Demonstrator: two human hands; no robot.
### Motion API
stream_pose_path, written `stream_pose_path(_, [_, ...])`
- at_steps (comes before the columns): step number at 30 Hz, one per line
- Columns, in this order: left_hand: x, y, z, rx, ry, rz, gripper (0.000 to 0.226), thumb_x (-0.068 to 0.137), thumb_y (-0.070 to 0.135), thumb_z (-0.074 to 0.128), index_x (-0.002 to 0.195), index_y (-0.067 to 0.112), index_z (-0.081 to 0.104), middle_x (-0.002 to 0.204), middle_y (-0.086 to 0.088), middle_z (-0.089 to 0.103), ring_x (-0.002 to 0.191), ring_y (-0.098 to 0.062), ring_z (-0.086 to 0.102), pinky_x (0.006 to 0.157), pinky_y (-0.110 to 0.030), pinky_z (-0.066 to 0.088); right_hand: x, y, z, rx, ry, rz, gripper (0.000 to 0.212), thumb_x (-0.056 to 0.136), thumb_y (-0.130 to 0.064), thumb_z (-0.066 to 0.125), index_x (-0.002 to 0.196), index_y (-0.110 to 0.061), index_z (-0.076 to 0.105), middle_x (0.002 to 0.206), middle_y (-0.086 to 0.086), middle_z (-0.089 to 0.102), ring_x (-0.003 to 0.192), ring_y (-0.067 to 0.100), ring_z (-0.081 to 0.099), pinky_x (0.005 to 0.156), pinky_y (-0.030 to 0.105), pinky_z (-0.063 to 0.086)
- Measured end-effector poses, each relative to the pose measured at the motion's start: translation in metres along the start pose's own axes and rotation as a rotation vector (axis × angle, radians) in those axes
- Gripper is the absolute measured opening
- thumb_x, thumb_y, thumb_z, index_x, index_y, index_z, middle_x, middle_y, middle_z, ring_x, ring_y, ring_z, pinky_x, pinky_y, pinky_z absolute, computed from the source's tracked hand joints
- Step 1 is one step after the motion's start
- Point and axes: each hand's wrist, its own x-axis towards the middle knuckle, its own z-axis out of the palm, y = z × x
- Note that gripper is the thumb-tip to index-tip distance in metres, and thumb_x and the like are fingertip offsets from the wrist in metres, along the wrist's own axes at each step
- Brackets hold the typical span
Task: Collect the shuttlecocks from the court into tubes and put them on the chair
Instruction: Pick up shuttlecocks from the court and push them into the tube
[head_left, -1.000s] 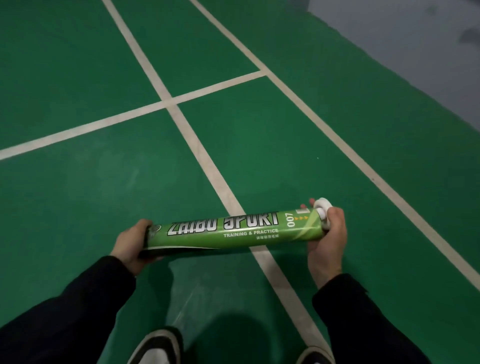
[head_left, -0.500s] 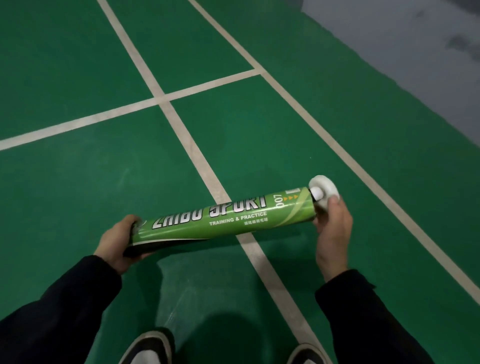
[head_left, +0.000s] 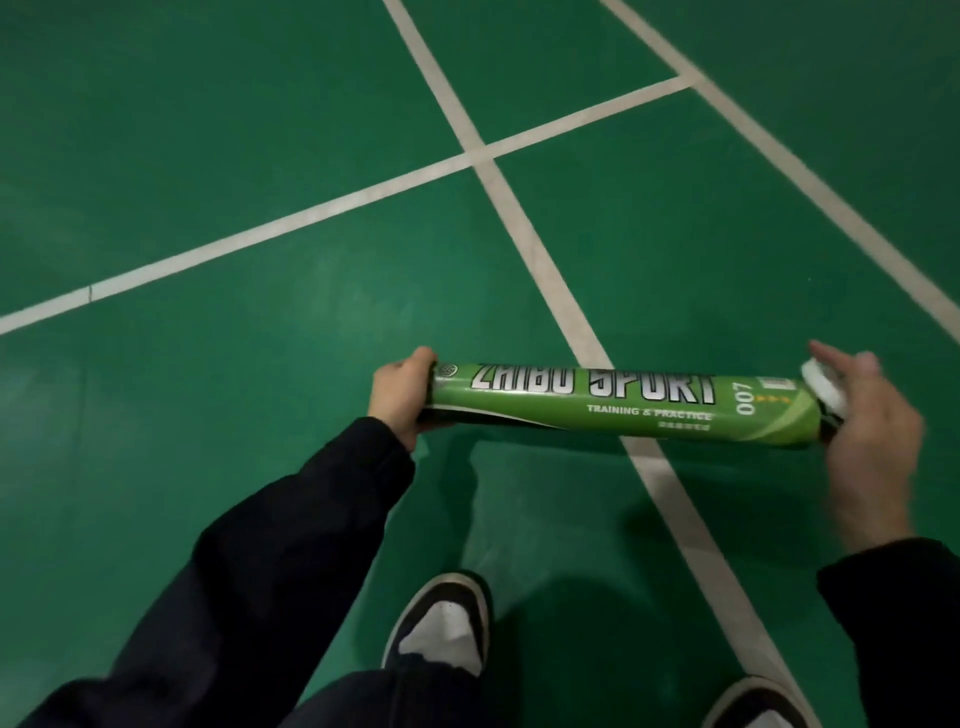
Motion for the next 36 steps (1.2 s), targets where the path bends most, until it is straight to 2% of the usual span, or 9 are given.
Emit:
stream_pose_path(2, [-0.001,0.000,-0.003,0.005,-0.004,0.002,0.015,0.098,0.024,0.057,0.087,0.013,0.056,0.077,-0.006,0.067,0.061,-0.020,0.066,0.052,-0.035,0.059,-0.004,0.000,0.002,-0.037,-0.024,0.004,0.037,0.102,-0.041,0.051,0.128,-0.022,0.067,0.125,0.000,0.068,0.102,-0.006,0.062,0.084,0.007,0.051])
stream_pose_path(5, [0.001,-0.001,-0.005,-0.001,-0.011,-0.001,0.015,0.098,0.024,0.058,0.088,0.013,0.057,0.077,-0.006,0.068,0.062,-0.020,0.068,0.052,-0.035,0.059,-0.008,0.005,0.005,-0.041,0.011,0.039,0.042,0.104,-0.039,0.049,0.137,-0.017,0.062,0.131,0.000,0.066,0.107,-0.006,0.062,0.085,0.005,0.049])
stream_pose_path(9, [0.010,-0.004,-0.012,-0.022,0.012,-0.008,0.015,0.097,0.025,0.061,0.091,0.012,0.057,0.078,-0.007,0.069,0.060,-0.019,0.069,0.052,-0.036,0.060,-0.015,0.005,0.010,-0.076,0.010,0.090,0.050,0.100,-0.066,0.035,0.131,-0.041,0.064,0.135,0.002,0.065,0.121,0.014,0.061,0.107,0.038,0.050])
stream_pose_path(11, [0.014,-0.006,-0.014,-0.046,0.029,-0.013,0.014,0.097,0.023,0.063,0.091,0.012,0.055,0.080,-0.007,0.067,0.063,-0.019,0.068,0.046,-0.036,0.059,-0.018,0.004,0.011,-0.116,-0.037,0.093,0.050,0.101,-0.063,0.025,0.130,-0.048,0.063,0.139,0.001,0.061,0.125,0.016,0.058,0.110,0.041,0.045])
stream_pose_path(14, [0.016,-0.013,-0.010,-0.049,0.040,-0.017,0.017,0.098,0.021,0.062,0.086,0.013,0.054,0.082,-0.007,0.063,0.068,-0.020,0.064,0.039,-0.035,0.057,-0.017,0.003,0.006,-0.120,-0.068,0.070,0.045,0.109,-0.045,0.024,0.128,-0.035,0.064,0.130,0.002,0.061,0.113,0.015,0.061,0.095,0.033,0.051])
stream_pose_path(18, [0.018,-0.017,-0.011,-0.045,0.028,-0.020,0.017,0.098,0.024,0.062,0.086,0.015,0.054,0.083,-0.007,0.064,0.071,-0.022,0.064,0.040,-0.038,0.058,-0.014,0.003,0.000,-0.109,-0.153,0.076,0.017,0.107,-0.034,0.043,0.114,-0.029,0.057,0.103,0.001,0.060,0.084,0.017,0.061,0.073,0.038,0.055])
stream_pose_path(22, [0.019,-0.015,-0.015,-0.032,0.011,-0.004,0.015,0.097,0.025,0.062,0.087,0.016,0.055,0.081,-0.007,0.066,0.067,-0.022,0.065,0.041,-0.037,0.058,-0.011,0.009,-0.003,-0.076,-0.173,0.082,0.015,0.104,-0.034,0.043,0.100,-0.035,0.058,0.102,0.005,0.063,0.084,0.019,0.061,0.075,0.041,0.053])
stream_pose_path(29, [0.020,-0.020,-0.022,-0.069,-0.008,-0.048,0.013,0.095,0.027,0.063,0.087,0.018,0.057,0.080,-0.007,0.065,0.055,-0.018,0.067,0.043,-0.040,0.058,-0.023,0.020,0.003,0.187,-0.049,0.136,0.014,0.107,-0.019,0.043,0.106,-0.015,0.057,0.088,-0.003,0.062,0.076,0.027,0.055,0.057,0.033,0.049])
stream_pose_path(36, [0.021,-0.032,-0.021,-0.063,0.043,-0.108,0.015,0.095,0.028,0.062,0.085,0.020,0.056,0.081,-0.007,0.060,0.068,-0.022,0.059,0.039,-0.040,0.057,-0.030,0.011,0.008,0.287,-0.024,0.095,0.019,0.108,-0.019,0.037,0.108,-0.011,0.054,0.090,0.003,0.058,0.068,0.014,0.056,0.054,0.029,0.047])
